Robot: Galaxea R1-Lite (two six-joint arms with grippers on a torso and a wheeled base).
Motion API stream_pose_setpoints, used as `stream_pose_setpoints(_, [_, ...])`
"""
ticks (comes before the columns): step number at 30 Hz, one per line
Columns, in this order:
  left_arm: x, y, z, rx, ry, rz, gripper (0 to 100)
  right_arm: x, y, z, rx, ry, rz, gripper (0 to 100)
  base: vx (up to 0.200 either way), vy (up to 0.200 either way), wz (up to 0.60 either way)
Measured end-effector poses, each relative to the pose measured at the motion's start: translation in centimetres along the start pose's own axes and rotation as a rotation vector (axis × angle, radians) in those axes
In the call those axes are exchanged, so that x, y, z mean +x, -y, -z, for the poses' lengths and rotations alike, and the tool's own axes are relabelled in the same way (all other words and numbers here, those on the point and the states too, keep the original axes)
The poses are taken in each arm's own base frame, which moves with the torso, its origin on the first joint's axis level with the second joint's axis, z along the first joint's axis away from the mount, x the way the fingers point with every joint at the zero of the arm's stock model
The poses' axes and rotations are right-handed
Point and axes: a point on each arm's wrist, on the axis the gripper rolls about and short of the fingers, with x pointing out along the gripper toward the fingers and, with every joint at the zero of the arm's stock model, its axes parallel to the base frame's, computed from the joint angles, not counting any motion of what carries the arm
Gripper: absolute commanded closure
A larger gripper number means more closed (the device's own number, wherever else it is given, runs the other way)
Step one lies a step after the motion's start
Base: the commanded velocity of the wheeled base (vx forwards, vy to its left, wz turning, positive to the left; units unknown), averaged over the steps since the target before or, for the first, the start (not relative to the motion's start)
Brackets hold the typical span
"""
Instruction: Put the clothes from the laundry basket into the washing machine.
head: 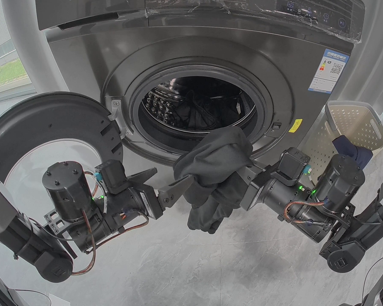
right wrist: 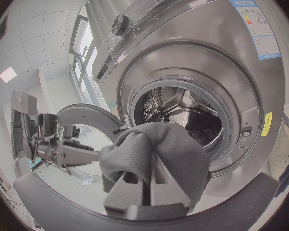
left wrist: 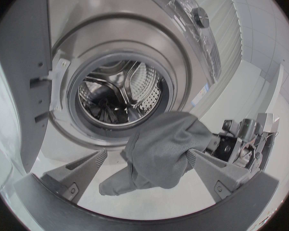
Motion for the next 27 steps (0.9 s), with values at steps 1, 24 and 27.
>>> stream_pose_setpoints(1, [-0.1, -0.1, 0.3, -0.002, -0.008, -0.003, 0, 0.0, -0.1, 0.0, 0.001, 0.002, -0.002, 100, 0.000, 0.000, 0.00])
stream_pose_setpoints(24, [-0.4, -1.6, 6.5, -0.010, -0.173, 0.030, 0, 0.8, -0.3, -1.1, 0.006, 0.049, 0.000, 100, 0.000, 0.000, 0.00])
stream_pose_setpoints(27, [0.7, -1.7, 6.4, -0.003, -0.151, 0.036, 0, 0.8, -0.3, -1.1, 0.007, 0.049, -0.002, 100, 0.000, 0.000, 0.00])
